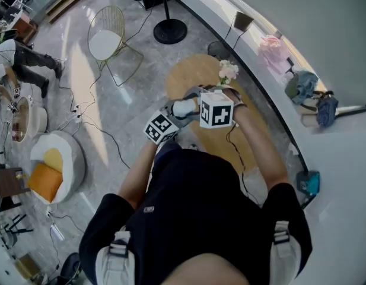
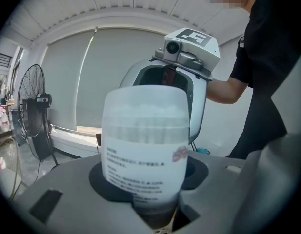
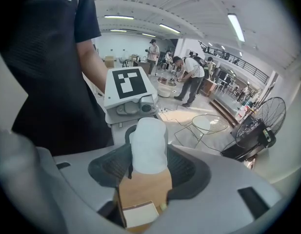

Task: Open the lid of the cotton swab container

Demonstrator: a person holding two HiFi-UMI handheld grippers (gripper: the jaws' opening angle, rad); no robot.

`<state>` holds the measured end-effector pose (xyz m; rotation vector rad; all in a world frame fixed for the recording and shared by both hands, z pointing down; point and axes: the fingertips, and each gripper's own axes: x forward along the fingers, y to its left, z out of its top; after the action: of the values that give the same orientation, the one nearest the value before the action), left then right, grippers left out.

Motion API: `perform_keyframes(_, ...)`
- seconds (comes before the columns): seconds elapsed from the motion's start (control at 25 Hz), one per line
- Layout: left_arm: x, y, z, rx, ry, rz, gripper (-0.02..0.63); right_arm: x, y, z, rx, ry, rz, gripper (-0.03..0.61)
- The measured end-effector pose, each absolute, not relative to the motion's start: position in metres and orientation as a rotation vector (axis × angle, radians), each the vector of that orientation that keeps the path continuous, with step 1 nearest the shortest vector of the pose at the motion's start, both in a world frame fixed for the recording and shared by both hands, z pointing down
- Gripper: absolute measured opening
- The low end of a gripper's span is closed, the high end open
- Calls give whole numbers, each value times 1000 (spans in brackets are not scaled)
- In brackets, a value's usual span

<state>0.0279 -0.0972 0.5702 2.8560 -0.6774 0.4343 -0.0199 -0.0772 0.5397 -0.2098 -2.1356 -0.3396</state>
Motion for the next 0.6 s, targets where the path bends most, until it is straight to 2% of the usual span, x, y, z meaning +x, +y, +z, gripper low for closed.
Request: perform_keyframes(0.6,38,-94,577,2855,-680,487,201,-11,-77,541,-242,-2118,-370,249)
